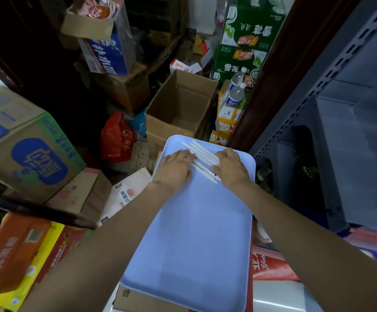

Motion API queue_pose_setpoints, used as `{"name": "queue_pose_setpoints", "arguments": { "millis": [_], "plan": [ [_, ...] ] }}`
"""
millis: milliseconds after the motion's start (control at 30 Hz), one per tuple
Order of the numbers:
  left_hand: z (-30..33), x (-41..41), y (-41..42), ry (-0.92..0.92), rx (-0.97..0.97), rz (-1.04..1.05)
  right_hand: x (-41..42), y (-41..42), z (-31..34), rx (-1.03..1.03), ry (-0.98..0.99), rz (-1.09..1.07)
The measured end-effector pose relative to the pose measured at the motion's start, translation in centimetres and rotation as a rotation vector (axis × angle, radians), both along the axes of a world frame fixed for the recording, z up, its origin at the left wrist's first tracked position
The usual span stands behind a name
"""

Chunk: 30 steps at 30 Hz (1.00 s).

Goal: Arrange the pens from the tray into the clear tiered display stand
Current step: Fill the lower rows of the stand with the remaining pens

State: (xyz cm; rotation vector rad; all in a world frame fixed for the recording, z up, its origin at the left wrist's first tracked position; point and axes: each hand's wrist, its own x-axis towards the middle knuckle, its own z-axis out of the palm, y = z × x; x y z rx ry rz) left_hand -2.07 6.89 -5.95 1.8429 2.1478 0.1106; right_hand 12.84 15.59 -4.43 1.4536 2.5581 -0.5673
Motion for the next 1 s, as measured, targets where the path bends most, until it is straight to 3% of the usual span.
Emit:
{"name": "queue_pose_setpoints", "arguments": {
  "millis": [333,533,733,867,1000],
  "plan": [
    [-1.2,1.3,-2.8,-0.006,0.001,0.013,0.2,-0.1,-0.7,-0.256,0.096,-0.112],
    [-0.9,1.2,-2.7,-0.090,-0.030,0.023,0.9,-0.5,-0.4,-0.191,0.181,-0.137],
    [-0.2,1.6,-2.6,-0.279,0.088,0.090,1.1,-1.4,0.1,-0.167,0.203,-0.107],
    [-0.3,1.6,-2.1,-0.087,-0.015,-0.024,1.1,-2.2,-0.1,-0.177,0.215,-0.128],
    [0.0,1.4,-1.7,0.029,0.035,-0.005,0.7,-2.2,-0.2,-0.202,0.175,-0.140]
  ]
}}
